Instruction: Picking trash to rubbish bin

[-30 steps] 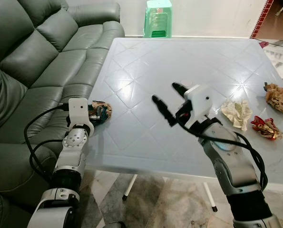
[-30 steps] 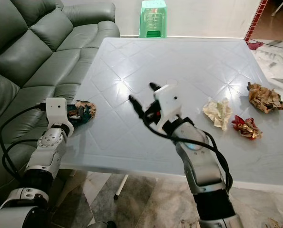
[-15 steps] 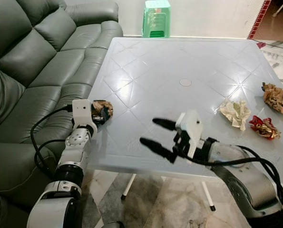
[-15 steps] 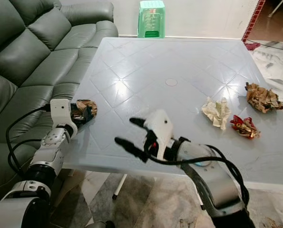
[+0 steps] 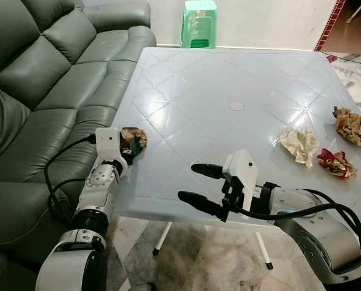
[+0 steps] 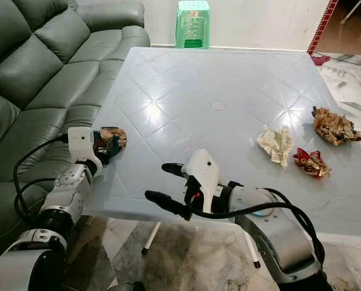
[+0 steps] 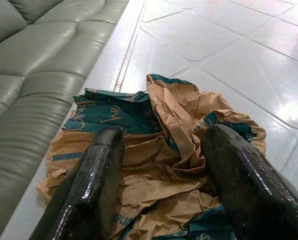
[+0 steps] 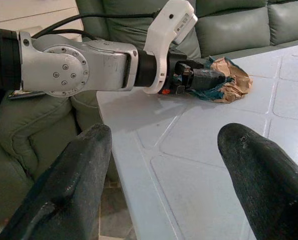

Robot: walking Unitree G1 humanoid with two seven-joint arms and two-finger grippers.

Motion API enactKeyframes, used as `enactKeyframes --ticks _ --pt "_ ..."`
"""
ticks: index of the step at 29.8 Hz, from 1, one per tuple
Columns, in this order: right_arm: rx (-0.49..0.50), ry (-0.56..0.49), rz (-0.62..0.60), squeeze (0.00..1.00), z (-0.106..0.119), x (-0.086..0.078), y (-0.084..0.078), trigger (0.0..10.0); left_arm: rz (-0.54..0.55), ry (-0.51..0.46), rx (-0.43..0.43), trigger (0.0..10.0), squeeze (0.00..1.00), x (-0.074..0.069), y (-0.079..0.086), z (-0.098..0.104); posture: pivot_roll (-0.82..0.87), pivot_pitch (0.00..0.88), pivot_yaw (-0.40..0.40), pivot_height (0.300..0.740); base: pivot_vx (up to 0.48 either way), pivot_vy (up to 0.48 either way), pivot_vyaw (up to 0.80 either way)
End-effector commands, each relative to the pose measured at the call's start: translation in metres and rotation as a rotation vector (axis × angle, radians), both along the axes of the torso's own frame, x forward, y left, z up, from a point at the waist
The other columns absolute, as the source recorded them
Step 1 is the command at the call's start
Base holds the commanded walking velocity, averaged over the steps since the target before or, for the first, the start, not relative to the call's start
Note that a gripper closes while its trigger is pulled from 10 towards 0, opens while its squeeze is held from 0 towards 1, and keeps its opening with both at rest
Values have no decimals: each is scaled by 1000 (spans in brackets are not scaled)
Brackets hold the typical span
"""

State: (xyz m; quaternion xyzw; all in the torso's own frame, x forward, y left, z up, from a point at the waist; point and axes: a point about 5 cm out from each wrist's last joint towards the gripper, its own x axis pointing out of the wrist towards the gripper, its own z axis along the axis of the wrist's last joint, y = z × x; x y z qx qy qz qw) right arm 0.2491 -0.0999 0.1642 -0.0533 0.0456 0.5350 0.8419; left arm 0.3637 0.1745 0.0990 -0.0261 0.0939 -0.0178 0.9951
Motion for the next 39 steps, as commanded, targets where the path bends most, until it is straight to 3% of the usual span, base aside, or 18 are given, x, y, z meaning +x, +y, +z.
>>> enactKeyframes --ticks 1,25,30,34,36,39 --pt "-4 -15 15 0 6 -1 0 10000 -19 38 -15 0 0 -2 -3 -8 -168 78 -19 740 0 0 0" --pt "-9 -16 10 0 3 -1 3 10000 -19 16 -25 0 0 -1 -2 -5 -163 81 -14 740 0 0 0" --pt "-11 -15 9 0 2 -1 4 10000 -29 -8 -28 0 0 -2 -8 -3 -160 82 -15 740 0 0 0" --pt "-11 -15 6 0 2 0 4 10000 -12 -112 39 0 0 -4 -15 6 -157 81 -16 740 0 0 0" --pt "-9 -16 5 0 2 0 5 10000 -56 -247 90 0 0 -17 -40 10 -154 79 -17 740 0 0 0" --pt "-8 -17 4 0 2 1 5 10000 -70 -293 92 0 0 -23 -48 11 -154 76 -17 740 0 0 0"
